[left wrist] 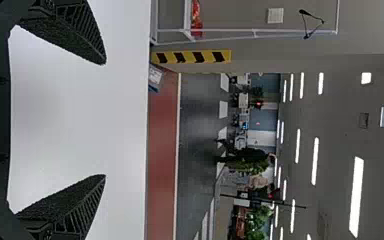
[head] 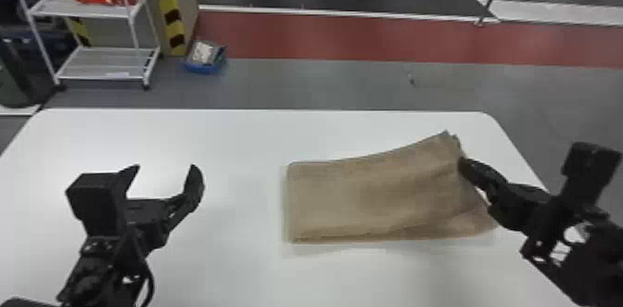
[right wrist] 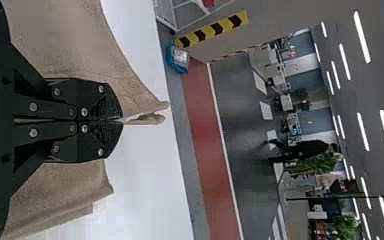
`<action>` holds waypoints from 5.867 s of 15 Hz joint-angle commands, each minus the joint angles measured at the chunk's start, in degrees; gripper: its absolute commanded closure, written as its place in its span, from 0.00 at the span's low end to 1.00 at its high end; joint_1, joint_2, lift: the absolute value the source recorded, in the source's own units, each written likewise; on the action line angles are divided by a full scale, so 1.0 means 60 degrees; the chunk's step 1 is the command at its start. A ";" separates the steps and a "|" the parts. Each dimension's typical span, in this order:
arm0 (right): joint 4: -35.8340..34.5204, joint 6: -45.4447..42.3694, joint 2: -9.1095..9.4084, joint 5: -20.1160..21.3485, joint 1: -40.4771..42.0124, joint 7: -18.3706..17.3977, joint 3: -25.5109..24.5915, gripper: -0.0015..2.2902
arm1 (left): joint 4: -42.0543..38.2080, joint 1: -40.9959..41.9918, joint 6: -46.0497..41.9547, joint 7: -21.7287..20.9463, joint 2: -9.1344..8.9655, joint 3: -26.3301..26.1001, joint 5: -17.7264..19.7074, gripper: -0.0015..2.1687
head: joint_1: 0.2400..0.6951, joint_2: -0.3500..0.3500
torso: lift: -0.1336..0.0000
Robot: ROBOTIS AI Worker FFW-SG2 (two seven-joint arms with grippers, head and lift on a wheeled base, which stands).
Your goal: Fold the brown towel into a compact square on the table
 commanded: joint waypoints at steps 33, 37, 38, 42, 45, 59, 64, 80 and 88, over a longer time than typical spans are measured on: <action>0.1945 -0.2703 -0.0054 0.0933 0.0106 0.1167 -0.1547 0.02 | -0.0025 -0.0293 0.0059 -0.0031 -0.0206 -0.1230 -0.0090 0.03 | 1.00 0.04 | 0.07; 0.1022 -0.3816 0.0473 0.0611 0.1204 0.1167 -0.2133 0.06 | 0.0282 -0.0879 0.0059 -0.0206 -0.0499 -0.2607 0.0760 0.09 | 1.00 0.00 | 0.07; 0.1022 -0.4167 0.0619 0.0538 0.1351 0.1152 -0.2250 0.07 | 0.0473 -0.1128 0.0059 -0.0236 -0.0499 -0.3061 0.0936 0.11 | 1.00 0.00 | 0.07; 0.1315 -0.4578 0.1088 0.0377 0.1703 0.1079 -0.2616 0.07 | 0.1586 -0.1816 0.0088 -0.0206 -0.0909 -0.4320 0.0628 0.12 | 1.00 0.00 | 0.07; 0.1461 -0.4695 0.1103 0.0274 0.1864 0.1167 -0.2646 0.07 | 0.1952 -0.1948 0.0176 -0.0324 -0.1100 -0.4540 0.0496 0.12 | 1.00 0.00 | 0.07; 0.1359 -0.4841 0.1088 0.0142 0.1878 0.1518 -0.2792 0.08 | 0.2143 -0.2256 0.1875 0.0233 -0.1144 -0.4716 -0.0353 0.47 | 1.00 0.00 | 0.07; 0.1359 -0.4783 0.1088 0.0142 0.1776 0.1518 -0.2734 0.08 | 0.1674 -0.2153 0.1699 0.0248 -0.1085 -0.4511 -0.0353 0.48 | 1.00 0.00 | 0.07; 0.1330 -0.4665 0.1088 0.0362 0.1541 0.1357 -0.1899 0.08 | -0.0597 0.0454 0.2168 -0.0587 -0.0045 -0.0673 -0.0266 0.46 | 1.00 0.00 | 0.07; 0.1374 -0.3142 0.1030 0.0758 0.0545 0.1284 -0.1152 0.07 | -0.1651 0.0747 0.1612 -0.0587 0.0204 -0.0190 -0.0485 0.03 | 1.00 0.02 | 0.07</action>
